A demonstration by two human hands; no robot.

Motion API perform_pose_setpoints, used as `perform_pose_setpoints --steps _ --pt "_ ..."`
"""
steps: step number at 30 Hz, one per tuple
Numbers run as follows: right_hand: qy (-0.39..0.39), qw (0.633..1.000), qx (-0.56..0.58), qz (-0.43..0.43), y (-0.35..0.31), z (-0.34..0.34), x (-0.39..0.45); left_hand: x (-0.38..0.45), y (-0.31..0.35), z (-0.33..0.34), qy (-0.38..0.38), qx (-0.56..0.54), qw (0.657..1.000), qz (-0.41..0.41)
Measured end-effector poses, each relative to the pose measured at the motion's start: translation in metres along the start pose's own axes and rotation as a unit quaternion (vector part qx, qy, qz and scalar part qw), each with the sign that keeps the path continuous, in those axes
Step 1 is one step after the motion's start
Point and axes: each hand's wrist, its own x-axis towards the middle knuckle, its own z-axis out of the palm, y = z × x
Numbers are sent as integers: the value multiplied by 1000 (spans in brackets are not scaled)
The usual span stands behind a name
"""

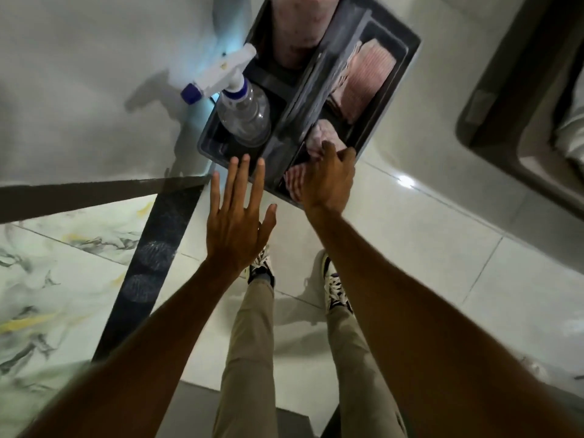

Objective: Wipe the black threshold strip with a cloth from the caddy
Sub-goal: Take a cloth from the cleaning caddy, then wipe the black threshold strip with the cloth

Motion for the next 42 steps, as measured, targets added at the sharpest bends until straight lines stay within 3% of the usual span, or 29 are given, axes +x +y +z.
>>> perform_pose_setpoints --steps 4,10,13,15,18,28,35,40,42 --pt "-16 991 121 -46 1 -52 -51 -38 30 -40 -5 -1 999 -51" --pt "-79 977 71 -185 4 -105 -153 -125 64 -99 32 -36 980 -194" --pt "-120 960 81 -241 0 -95 -207 -189 61 -113 53 -45 958 -280" --pt "-113 962 108 -225 4 -94 -205 -197 69 -109 29 -66 959 -275" --pt "-148 945 90 -276 5 -55 -245 -251 51 -99 16 -81 934 -349" --pt "-177 897 2 -405 9 134 -307 -397 -26 36 32 -132 877 -461" --pt "-228 883 -57 -407 42 322 -227 -382 -104 219 37 -116 880 -458" --pt "-221 887 -90 -394 76 468 -141 -349 -165 384 26 -114 876 -468" --pt "-215 872 -144 -416 89 515 -109 -341 -184 438 28 -122 880 -458"
